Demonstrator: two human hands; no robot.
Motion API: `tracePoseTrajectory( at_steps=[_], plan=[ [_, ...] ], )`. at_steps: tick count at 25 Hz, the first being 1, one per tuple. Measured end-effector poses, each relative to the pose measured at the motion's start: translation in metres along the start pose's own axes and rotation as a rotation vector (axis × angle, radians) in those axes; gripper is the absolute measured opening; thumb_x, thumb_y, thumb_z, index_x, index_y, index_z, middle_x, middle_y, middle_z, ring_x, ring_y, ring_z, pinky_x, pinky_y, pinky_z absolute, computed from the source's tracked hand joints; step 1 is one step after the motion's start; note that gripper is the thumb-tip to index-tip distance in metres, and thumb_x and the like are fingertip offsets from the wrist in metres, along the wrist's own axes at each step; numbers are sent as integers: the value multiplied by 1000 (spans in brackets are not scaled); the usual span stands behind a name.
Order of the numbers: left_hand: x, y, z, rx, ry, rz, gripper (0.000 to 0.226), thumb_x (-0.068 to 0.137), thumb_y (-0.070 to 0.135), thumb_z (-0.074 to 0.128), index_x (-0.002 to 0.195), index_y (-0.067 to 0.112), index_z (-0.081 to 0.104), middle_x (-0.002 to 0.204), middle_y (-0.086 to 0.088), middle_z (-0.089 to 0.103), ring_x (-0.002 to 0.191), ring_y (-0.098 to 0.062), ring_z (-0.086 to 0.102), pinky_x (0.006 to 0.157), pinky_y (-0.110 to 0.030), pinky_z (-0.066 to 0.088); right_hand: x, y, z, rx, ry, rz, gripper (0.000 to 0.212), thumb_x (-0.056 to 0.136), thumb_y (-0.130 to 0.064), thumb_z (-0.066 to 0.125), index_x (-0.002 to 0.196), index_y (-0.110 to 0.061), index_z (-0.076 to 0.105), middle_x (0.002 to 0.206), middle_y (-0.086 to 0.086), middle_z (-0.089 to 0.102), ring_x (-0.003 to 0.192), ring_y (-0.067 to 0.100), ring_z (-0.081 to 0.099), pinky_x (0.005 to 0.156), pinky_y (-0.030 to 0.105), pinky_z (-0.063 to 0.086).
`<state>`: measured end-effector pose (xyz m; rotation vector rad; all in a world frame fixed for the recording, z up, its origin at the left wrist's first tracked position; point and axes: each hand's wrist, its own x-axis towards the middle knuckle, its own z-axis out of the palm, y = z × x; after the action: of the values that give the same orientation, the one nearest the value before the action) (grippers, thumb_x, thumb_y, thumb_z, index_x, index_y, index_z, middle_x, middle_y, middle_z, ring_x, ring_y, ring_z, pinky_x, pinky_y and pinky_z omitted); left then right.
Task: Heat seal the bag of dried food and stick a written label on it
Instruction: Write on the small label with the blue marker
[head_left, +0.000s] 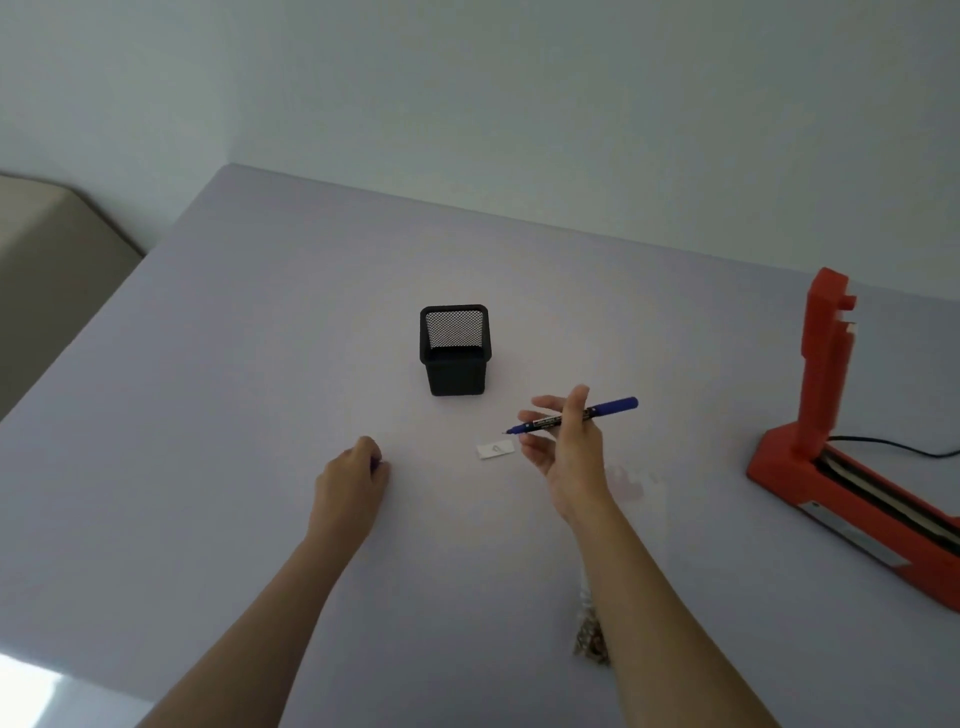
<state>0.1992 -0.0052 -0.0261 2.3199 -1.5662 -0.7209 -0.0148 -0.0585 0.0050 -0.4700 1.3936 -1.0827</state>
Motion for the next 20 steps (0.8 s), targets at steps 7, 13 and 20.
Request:
tracePoseTrajectory(
  at_steps=[7,13,20],
  plan=[
    [-15,11,-7,-232,317,181,34,84,16,67,113,5,54,95,-4,51,72,-16,53,64,-29,44,8,23,4,-47,127,-207,39,93,-37,48,67,-9,59,63,5,64,52,6,64,55,15,54],
    [11,29,38,-206,-34,569,23,84,11,67,107,6,69,100,-8,64,84,-17,62,78,-30,53,15,54,17,-253,173,-449,36,91,-30,54,60,-12,52,50,2,53,45,4,51,51,15,45],
    [35,23,56,-121,-90,670,28,84,30,59,103,14,72,93,-4,62,78,-17,59,70,-22,44,40,80,22,-350,281,-686,44,88,-32,51,52,-9,39,45,-6,39,45,7,42,48,13,32]
  ],
)
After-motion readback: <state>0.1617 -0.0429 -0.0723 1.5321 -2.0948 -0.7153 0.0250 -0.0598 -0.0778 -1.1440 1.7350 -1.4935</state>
